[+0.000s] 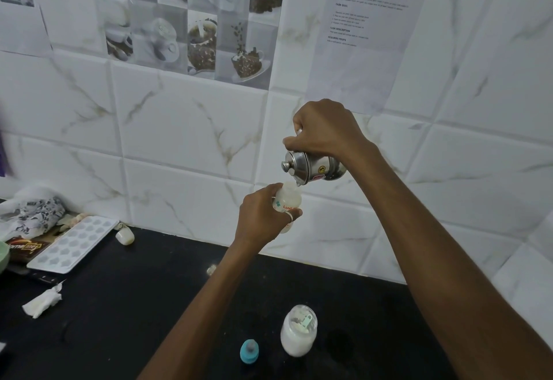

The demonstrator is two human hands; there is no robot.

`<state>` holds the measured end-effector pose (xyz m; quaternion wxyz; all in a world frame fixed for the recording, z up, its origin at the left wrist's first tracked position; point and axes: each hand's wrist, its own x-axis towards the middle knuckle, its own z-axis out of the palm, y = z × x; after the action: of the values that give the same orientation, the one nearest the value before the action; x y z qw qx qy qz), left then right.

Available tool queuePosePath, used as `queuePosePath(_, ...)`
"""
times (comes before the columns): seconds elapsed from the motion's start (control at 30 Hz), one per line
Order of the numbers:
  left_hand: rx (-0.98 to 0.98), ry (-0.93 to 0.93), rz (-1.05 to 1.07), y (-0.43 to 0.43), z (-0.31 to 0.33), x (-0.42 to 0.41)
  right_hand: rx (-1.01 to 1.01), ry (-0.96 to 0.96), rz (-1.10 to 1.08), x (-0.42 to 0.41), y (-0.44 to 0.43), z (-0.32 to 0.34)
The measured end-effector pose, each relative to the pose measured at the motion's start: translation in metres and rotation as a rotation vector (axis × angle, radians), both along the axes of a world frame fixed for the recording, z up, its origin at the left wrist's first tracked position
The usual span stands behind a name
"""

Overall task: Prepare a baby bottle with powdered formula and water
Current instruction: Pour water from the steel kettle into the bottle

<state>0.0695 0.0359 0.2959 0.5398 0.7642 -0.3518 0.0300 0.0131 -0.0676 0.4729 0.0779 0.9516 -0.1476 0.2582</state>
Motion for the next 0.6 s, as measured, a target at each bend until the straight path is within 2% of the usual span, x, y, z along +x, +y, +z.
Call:
queuePosePath(0.37,-0.013,0.015,-0.004,-0.001,-0.001,0.002,0.076,-0.066,-0.062,-0.004,-0.011,-0.003)
queuePosePath(0.6,-0.012,0.002,-0.011,-0.001,-0.003,0.002,0.365,-0.128,-0.101,-0.014,-0.044,-0.025)
